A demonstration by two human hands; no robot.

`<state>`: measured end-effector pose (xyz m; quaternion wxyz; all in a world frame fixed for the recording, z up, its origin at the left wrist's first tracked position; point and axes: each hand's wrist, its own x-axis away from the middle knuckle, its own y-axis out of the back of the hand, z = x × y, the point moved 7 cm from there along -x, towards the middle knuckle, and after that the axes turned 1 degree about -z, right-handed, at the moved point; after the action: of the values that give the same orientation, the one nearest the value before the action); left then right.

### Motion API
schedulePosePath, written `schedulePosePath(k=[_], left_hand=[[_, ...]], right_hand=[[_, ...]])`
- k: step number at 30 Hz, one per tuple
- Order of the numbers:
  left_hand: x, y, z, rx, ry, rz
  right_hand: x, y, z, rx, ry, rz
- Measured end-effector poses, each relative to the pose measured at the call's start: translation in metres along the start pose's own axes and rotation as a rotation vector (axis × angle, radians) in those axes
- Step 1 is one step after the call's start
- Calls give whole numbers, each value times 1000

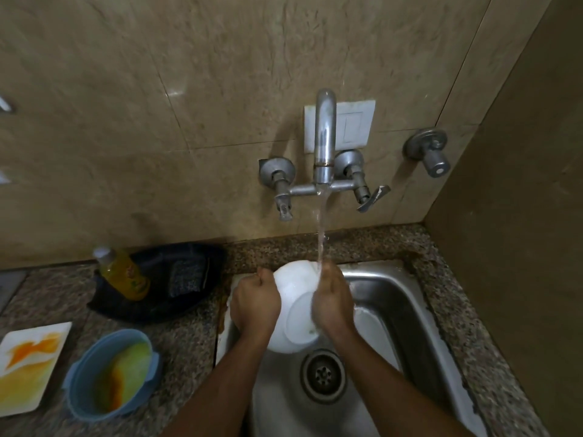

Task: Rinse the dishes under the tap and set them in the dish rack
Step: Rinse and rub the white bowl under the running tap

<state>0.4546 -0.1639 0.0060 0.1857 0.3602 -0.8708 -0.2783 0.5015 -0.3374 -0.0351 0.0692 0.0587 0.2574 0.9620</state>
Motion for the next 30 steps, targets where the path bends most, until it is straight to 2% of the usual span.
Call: schedulePosePath(k=[1, 3, 4, 5, 6, 7, 10, 11, 14, 15, 17, 18, 19, 20, 22, 23, 24, 26, 30], left_hand=[[-2, 0, 1, 8, 21, -11], [-2, 0, 2, 14, 55, -31], [-1, 0, 2, 13, 55, -34], [0, -1, 3, 15, 51, -36], [2, -2, 5, 19, 52, -35], [3, -3, 7, 29, 62, -30], [2, -10, 11, 48, 91, -2], [3, -11, 10, 39, 91, 5], [5, -16, 15, 36, 96, 2], [6, -16, 19, 45, 115, -8], [7, -17, 25, 77, 165, -18], [7, -16, 27, 85, 185, -15], [7, -15, 28, 93, 197, -14], [7, -14, 29, 107, 203, -15], [10, -16, 31, 176, 234, -4], [11, -18, 32, 211, 246, 12], [11, -20, 33, 232, 245, 26], [10, -18, 31, 207, 176, 45], [8, -14, -18, -70, -237, 117]], right_hand=[[14, 0, 16, 41, 163, -31], [34, -12, 29, 178, 486, 39], [33, -12, 24, 187, 510, 88], [29, -8, 17, 134, 443, 109], [24, -5, 8, 81, 354, 98], [24, -2, 7, 68, 343, 71], [53, -16, 40, 222, 746, 150], [54, -20, 38, 248, 796, 173], [32, -7, 22, 203, 565, 88], [33, -5, 24, 235, 568, 72], [45, -11, 32, 335, 775, 106], [47, -12, 32, 340, 816, 139], [39, -10, 24, 284, 742, 138], [25, -3, 10, 182, 559, 108], [4, 7, -20, -31, 79, 74], [0, 6, -29, -149, -87, 57], [-4, 7, -32, -208, -167, 21], [-11, 14, -32, -211, -210, -9], [-20, 20, 1, 136, 6, 71]])
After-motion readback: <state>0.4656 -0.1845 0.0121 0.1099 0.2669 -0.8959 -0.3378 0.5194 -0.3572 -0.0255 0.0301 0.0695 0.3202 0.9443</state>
